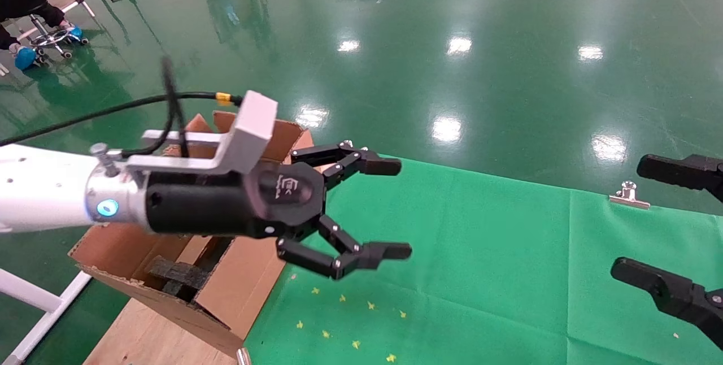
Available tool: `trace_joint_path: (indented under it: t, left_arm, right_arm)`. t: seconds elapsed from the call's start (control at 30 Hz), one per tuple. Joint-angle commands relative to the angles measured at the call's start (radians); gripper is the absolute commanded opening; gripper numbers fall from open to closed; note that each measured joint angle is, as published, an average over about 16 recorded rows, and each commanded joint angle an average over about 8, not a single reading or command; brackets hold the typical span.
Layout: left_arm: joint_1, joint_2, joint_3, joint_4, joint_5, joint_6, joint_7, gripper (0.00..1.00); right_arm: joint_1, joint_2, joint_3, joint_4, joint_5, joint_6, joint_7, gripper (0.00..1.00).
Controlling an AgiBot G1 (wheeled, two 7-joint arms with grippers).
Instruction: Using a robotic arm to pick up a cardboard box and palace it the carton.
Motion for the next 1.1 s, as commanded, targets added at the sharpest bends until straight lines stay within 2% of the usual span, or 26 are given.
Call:
trace_joint_path:
  t: [0.03,0.33,0.5,1.1]
  left_arm:
    - [0.025,-0.002,-0.027,-0.026,-0.023,0.007,0.014,1.0]
    - [0.123,-0.009,-0.135,-0.129,-0.114,0.034,0.067,1.0]
    - [0.15,-0.011,-0.163,-0.156,-0.139,0.041,0.077,1.0]
    - [0.126,-0.01,-0.138,-0.131,-0.117,0.034,0.068,1.0]
  right_arm:
    - [0.0,0.0,0.0,0.0,0.0,0.0,0.0,1.0]
    - [0.0,0.0,0.0,0.0,0.0,0.0,0.0,1.0]
    - [0.0,0.0,0.0,0.0,0.0,0.0,0.0,1.0]
    - [0.0,0.0,0.0,0.0,0.0,0.0,0.0,1.0]
